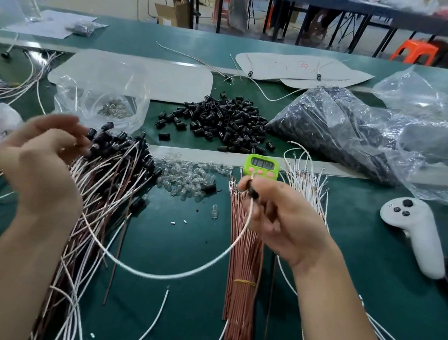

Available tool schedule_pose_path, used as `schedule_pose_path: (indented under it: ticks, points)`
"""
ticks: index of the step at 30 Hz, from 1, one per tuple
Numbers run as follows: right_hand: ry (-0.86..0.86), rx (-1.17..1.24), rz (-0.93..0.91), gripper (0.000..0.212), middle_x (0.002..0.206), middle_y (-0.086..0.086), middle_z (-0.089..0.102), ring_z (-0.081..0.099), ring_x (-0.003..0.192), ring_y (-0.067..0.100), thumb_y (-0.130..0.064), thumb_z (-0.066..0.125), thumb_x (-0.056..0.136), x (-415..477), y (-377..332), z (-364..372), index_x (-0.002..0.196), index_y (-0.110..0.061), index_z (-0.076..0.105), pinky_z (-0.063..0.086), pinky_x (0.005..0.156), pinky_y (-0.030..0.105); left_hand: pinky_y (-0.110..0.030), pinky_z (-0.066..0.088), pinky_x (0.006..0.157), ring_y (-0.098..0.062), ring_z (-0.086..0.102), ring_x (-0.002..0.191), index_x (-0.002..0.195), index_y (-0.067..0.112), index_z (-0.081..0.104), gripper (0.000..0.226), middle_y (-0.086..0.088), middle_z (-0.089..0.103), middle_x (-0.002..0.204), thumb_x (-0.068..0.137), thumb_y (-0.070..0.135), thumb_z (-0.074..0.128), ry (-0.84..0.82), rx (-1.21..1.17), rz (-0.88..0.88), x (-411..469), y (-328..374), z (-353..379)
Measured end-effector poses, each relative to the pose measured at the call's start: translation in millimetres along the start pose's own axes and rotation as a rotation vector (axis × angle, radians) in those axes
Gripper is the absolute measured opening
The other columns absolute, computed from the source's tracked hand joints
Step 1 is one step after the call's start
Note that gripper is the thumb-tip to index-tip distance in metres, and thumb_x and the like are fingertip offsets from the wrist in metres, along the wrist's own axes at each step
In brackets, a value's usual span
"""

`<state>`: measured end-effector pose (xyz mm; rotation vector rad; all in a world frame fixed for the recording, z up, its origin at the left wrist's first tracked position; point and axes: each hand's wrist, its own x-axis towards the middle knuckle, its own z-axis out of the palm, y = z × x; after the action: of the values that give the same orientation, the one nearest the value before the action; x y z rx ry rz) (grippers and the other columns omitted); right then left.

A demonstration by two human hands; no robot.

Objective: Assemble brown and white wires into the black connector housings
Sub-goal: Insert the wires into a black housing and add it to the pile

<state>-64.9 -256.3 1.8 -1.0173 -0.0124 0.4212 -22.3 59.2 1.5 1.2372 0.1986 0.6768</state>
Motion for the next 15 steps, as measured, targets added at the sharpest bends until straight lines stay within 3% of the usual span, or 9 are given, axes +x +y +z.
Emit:
schedule_pose_path:
  ticks: [4, 5, 8, 12, 15]
  points:
    - [0.051, -0.397, -0.055, 0.009, 0.059, 0.005, 0.063, 0.045, 0.039, 0.009, -0.014, 0.074, 0.093, 8, 15, 13, 0.093, -0.007, 0.078, 0.032, 0.04, 0.017, -0.023, 0.053, 0.054, -0.02, 0.064, 0.058, 0.083, 0.016, 0.081, 0.03, -0.006, 0.073, 0.068, 0.075, -0.001, 0.058, -0.333, 0.166, -0.008, -34, 2, 25]
    - [0.096, -0.45, -0.083, 0.005, 0.059, 0.005, 0.064, 0.046, 0.039, 0.009, -0.007, 0.074, 0.092, 10, 18, 18, 0.094, -0.006, 0.078, 0.034, 0.04, 0.017, -0.023, 0.054, 0.053, -0.019, 0.065, 0.057, 0.084, 0.018, 0.082, 0.027, -0.008, 0.074, 0.068, 0.076, 0.003, 0.061, -0.415, 0.212, -0.041, -43, -1, 31]
    - [0.197, -0.609, -0.154, 0.018, 0.056, 0.003, 0.065, 0.052, 0.042, 0.011, 0.003, 0.077, 0.083, 15, 28, 24, 0.096, -0.009, 0.078, 0.041, 0.045, 0.021, -0.024, 0.054, 0.053, -0.018, 0.067, 0.062, 0.089, 0.022, 0.083, 0.018, -0.01, 0.076, 0.073, 0.079, 0.015, 0.069, -0.583, 0.286, -0.152, -70, -11, 50]
    - [0.237, -0.843, -0.241, 0.02, 0.059, -0.001, 0.069, 0.056, 0.047, 0.01, -0.003, 0.083, 0.077, 13, 34, 26, 0.09, -0.018, 0.079, 0.045, 0.051, 0.027, -0.018, 0.053, 0.062, -0.006, 0.07, 0.074, 0.09, 0.03, 0.083, 0.022, 0.002, 0.08, 0.085, 0.082, 0.011, 0.081, -0.683, 0.353, -0.153, -88, -21, 61]
    - [0.239, -0.994, -0.27, 0.028, 0.064, -0.005, 0.072, 0.058, 0.05, 0.003, -0.01, 0.086, 0.076, 12, 34, 28, 0.096, -0.028, 0.08, 0.045, 0.051, 0.017, -0.018, 0.054, 0.067, -0.006, 0.071, 0.079, 0.086, 0.03, 0.083, 0.018, 0.002, 0.08, 0.086, 0.078, 0.014, 0.082, -0.654, 0.319, -0.185, -87, -21, 60]
